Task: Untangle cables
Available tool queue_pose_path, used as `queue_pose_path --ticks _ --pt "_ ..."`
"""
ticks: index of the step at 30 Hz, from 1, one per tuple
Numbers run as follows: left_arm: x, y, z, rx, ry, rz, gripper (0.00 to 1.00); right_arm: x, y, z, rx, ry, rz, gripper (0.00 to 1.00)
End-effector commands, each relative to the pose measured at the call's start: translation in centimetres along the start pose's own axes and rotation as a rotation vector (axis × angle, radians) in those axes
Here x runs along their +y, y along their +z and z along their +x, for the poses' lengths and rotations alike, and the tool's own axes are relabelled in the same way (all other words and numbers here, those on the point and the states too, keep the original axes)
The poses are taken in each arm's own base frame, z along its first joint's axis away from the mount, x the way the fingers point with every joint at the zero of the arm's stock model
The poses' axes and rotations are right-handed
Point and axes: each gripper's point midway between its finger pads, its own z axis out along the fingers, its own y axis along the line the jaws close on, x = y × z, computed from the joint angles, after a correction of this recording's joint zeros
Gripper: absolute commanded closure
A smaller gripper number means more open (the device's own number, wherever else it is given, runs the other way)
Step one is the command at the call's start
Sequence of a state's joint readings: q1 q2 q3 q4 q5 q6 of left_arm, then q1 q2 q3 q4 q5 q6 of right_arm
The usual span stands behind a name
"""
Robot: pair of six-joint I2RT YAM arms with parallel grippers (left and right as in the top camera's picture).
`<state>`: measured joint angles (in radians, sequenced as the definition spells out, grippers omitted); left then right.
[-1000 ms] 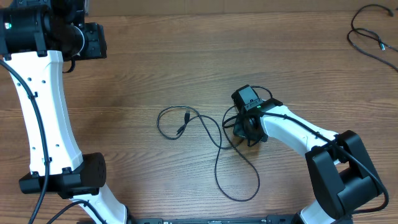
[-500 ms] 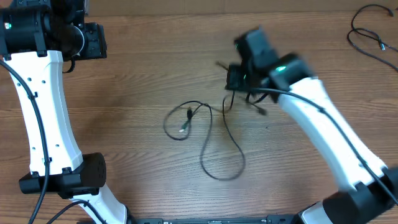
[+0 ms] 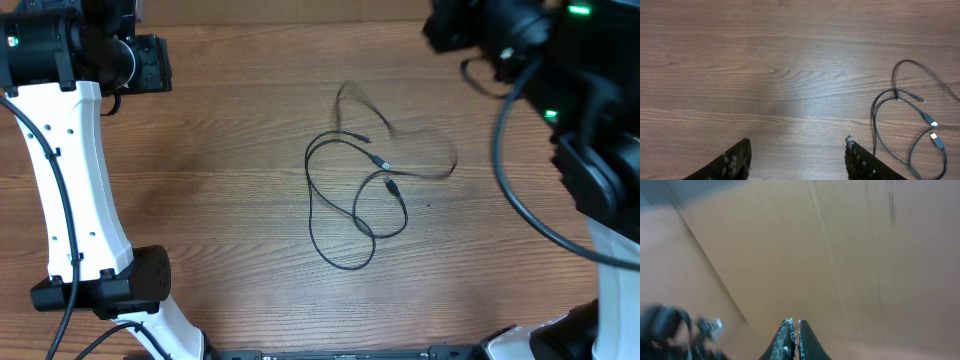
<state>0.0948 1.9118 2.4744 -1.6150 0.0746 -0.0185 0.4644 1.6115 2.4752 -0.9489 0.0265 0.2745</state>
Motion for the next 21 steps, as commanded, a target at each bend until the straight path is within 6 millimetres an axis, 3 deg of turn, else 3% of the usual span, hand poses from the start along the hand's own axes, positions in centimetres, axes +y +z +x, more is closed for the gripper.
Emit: queue_pose_path --ticks 1,4,8,9,10,11,12,16,19,21 --pt "-0.1 0.0 0.1 0.006 0.022 -0.002 0.4 0.2 0.4 -1.3 -0.054 -0.047 -0.014 0.96" --pt "-0.1 0.0 0.2 0.011 0.022 -0.002 0.41 -0.3 0.7 0.3 0.009 -0.047 0.008 0.96" --pt "-0.1 0.0 0.3 0.015 0.022 -0.001 0.41 -4.7 2.1 7.7 0.272 -0.058 0.195 0.96" --pt "-0.1 0.0 0.2 0.012 0.022 -0.002 0.41 -6.2 2.4 9.4 0.333 -0.064 0.266 0.91" --pt "-0.1 0.0 0.2 0.01 0.022 -0.001 0.41 -7.7 2.6 11.3 0.397 -0.078 0.329 0.59" --pt "-0.1 0.0 0.1 0.009 0.022 -0.001 0.41 -9.1 2.8 13.0 0.459 -0.091 0.384 0.19" --pt "-0.1 0.0 0.1 0.009 0.023 -0.001 0.41 -10.4 3.0 14.5 0.513 -0.104 0.434 0.1" --pt "-0.1 0.0 0.2 0.01 0.022 -0.002 0.41 -14.6 4.2 19.0 0.694 -0.261 0.529 0.04" --pt "-0.1 0.0 0.2 0.01 0.022 -0.002 0.41 -16.7 4.9 22.1 0.873 -0.537 0.441 0.07" --pt "-0.1 0.0 0.2 0.009 0.025 -0.002 0.41 -18.4 4.2 24.4 1.017 -0.677 0.387 0.07"
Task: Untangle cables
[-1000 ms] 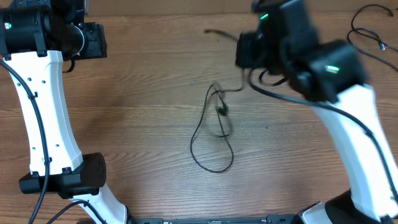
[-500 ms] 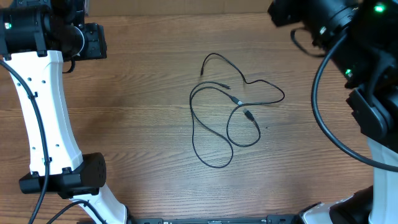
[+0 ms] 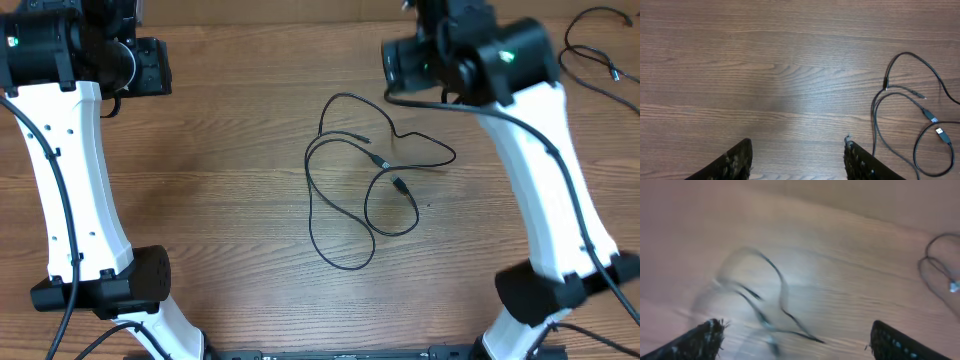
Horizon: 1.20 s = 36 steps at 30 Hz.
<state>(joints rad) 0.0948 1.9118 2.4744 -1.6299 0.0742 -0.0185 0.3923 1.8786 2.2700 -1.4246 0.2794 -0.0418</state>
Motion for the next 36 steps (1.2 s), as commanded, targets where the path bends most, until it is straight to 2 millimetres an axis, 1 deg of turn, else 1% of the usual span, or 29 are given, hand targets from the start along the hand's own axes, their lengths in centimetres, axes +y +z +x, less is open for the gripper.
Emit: queue_pose_path --ticks 1,3,4,6,8,9,10,13,16,19,21,25,26,28,31,33,36 --pt "-0.1 0.0 -0.2 -0.005 0.027 -0.001 0.41 -2.0 1.7 2.4 0.106 -0.368 0.04 0.08" --pt "-0.1 0.0 -0.2 -0.005 0.027 -0.001 0.41 -2.7 3.5 3.9 0.158 -0.404 -0.005 0.09" --pt "-0.1 0.0 -0.2 -0.005 0.027 -0.001 0.41 -2.7 4.1 4.5 0.168 -0.404 -0.06 0.1" --pt "-0.1 0.0 -0.2 -0.006 0.027 -0.001 0.41 -2.0 5.1 5.2 0.148 -0.384 -0.237 0.1" --pt "-0.1 0.0 -0.2 -0.006 0.029 -0.001 0.41 -1.1 5.3 5.9 0.097 -0.363 -0.456 0.1" --pt "-0.1 0.0 -0.2 -0.007 0.031 -0.002 0.41 -1.0 5.3 6.3 0.076 -0.35 -0.531 0.09" --pt "-0.1 0.0 -0.2 -0.007 0.033 -0.001 0.41 -1.1 5.4 6.7 0.054 -0.336 -0.595 0.07" --pt "-0.1 0.0 -0.3 -0.011 0.035 -0.001 0.41 -2.1 6.3 8.0 -0.006 -0.316 -0.714 0.07" --pt "-0.1 0.1 -0.5 -0.018 0.035 -0.001 0.41 -3.1 8.2 9.3 -0.015 -0.284 -0.727 0.06" --pt "-0.1 0.1 -0.7 -0.024 0.036 -0.001 0.41 -2.9 10.3 10.7 -0.007 -0.273 -0.728 0.06" --pt "-0.1 0.1 -0.7 -0.025 0.036 -0.001 0.41 -2.3 11.4 11.4 -0.004 -0.269 -0.738 0.06" --pt "-0.1 0.1 -0.5 -0.016 0.043 -0.002 0.41 -0.1 13.2 13.1 0.005 -0.287 -0.77 0.16" --pt "-0.1 0.1 -0.4 -0.015 0.047 -0.002 0.41 0.4 13.7 13.5 0.011 -0.286 -0.775 0.17" --pt "-0.1 0.1 -0.4 -0.012 0.053 -0.002 0.41 1.2 14.6 14.4 0.028 -0.27 -0.772 0.17" --pt "-0.1 0.1 -0.3 -0.009 0.053 -0.002 0.41 1.6 16.0 15.7 0.043 -0.237 -0.763 0.16" --pt "-0.1 0.1 -0.3 -0.009 0.053 -0.002 0.41 1.9 16.5 16.4 0.052 -0.216 -0.763 0.13" --pt "-0.1 0.1 -0.3 -0.009 0.053 -0.002 0.41 2.2 16.9 17.3 0.067 -0.209 -0.769 0.13"
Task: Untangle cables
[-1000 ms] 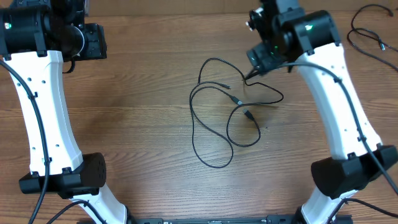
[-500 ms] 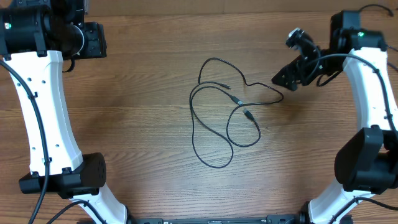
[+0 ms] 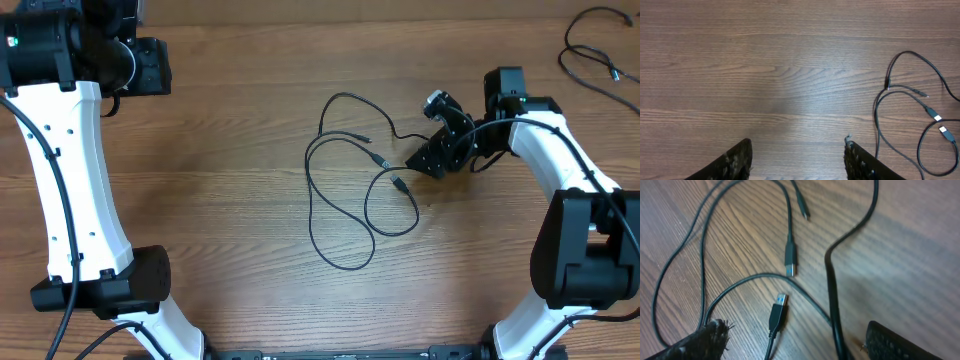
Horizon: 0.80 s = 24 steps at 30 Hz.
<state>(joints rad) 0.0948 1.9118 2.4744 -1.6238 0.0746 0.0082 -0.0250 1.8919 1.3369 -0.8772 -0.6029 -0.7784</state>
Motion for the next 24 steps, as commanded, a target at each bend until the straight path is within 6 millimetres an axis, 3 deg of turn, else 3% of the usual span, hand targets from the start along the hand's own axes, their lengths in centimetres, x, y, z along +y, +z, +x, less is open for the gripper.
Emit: queue_pose_path --ticks 1,2,3,5,10,14,18,24 --pt "-0.1 0.1 -0.1 -0.003 0.026 -0.002 0.41 0.4 0.1 0.3 -0.012 0.027 -0.01 0.13" --pt "-0.1 0.1 -0.1 -0.003 0.026 -0.002 0.41 0.4 0.2 0.4 -0.01 0.029 -0.012 0.23" --pt "-0.1 0.1 -0.1 -0.003 0.026 -0.002 0.41 0.5 0.3 0.6 -0.009 0.031 -0.013 0.42" --pt "-0.1 0.1 -0.1 -0.002 0.026 -0.002 0.41 0.3 0.3 0.7 -0.01 0.055 -0.008 0.93" --pt "-0.1 0.1 -0.1 -0.003 0.026 -0.002 0.41 -1.7 -0.3 -0.8 -0.051 0.282 0.087 0.96" --pt "-0.1 0.1 -0.2 -0.003 0.026 -0.002 0.41 -1.6 -3.7 -4.2 -0.126 0.352 0.126 0.96" --pt "-0.1 0.1 -0.2 -0.003 0.026 -0.002 0.41 0.6 -10.3 -9.2 -0.216 0.382 0.156 0.96" --pt "-0.1 0.1 -0.2 -0.004 0.025 -0.001 0.41 6.7 -22.7 -15.9 -0.441 0.383 0.212 0.96"
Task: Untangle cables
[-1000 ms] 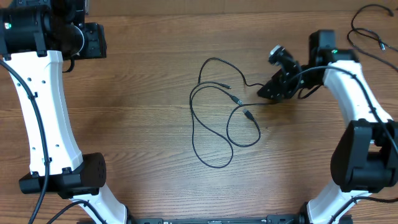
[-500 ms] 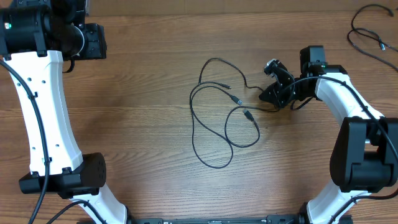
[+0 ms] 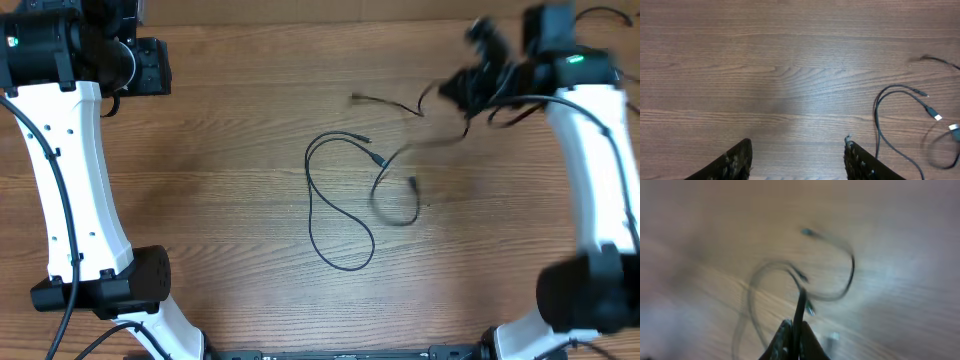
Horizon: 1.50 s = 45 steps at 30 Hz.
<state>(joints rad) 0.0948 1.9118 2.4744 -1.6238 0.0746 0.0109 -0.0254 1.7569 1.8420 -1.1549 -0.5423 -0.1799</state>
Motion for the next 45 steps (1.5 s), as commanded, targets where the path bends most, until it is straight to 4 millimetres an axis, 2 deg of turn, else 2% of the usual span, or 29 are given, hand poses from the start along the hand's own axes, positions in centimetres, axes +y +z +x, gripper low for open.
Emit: queue_pose_path --ticks 1,4,7,10,13,18,22,26,29,32,36,43,45 --pt "-0.1 0.1 -0.2 -0.005 0.021 -0.001 0.41 5.7 -9.7 -5.1 -0.241 -0.022 0.002 0.96" --pt "-0.2 0.1 -0.3 -0.008 0.018 0.003 0.41 7.7 -15.2 -7.4 -0.372 -0.069 0.071 0.96" --pt "-0.2 0.1 -0.2 -0.006 0.016 0.006 0.41 7.4 -20.0 -9.1 -0.505 -0.095 0.22 0.96" --pt "-0.2 0.1 -0.2 -0.003 0.016 0.006 0.42 6.5 -23.4 -10.2 -0.6 -0.132 0.329 0.96" --pt "-0.2 0.1 -0.2 -0.003 0.016 0.006 0.42 4.6 -25.9 -11.1 -0.671 -0.113 0.419 0.96" --pt "-0.2 0.1 -0.2 -0.006 0.016 0.006 0.41 0.2 -29.8 -11.6 -0.757 -0.062 0.544 0.96" --pt "-0.2 0.1 -0.3 -0.007 0.016 0.006 0.4 -2.9 -33.4 -11.8 -0.804 -0.116 0.687 0.96" --pt "-0.2 0.1 -0.2 -0.004 0.016 0.006 0.41 -4.7 -37.1 -12.1 -0.863 -0.18 0.817 0.96" --pt "-0.2 0.1 -0.1 -0.001 0.016 0.006 0.41 -5.9 -39.1 -12.2 -0.88 -0.221 0.904 0.96" --pt "-0.2 0.1 -0.1 0.001 0.016 0.006 0.41 -8.3 -40.5 -12.0 -0.873 -0.205 1.0 0.96" --pt "-0.2 0.1 0.0 0.002 0.016 0.006 0.42 -12.9 -40.2 -11.4 -0.809 -0.169 1.055 0.96" --pt "-0.3 0.1 0.0 0.003 0.003 0.008 0.42 -23.5 -37.0 -9.2 -0.672 -0.025 1.068 0.96" --pt "-0.4 0.1 0.1 0.009 0.004 0.014 0.41 -26.0 -35.9 -8.5 -0.639 0.008 1.065 0.96"
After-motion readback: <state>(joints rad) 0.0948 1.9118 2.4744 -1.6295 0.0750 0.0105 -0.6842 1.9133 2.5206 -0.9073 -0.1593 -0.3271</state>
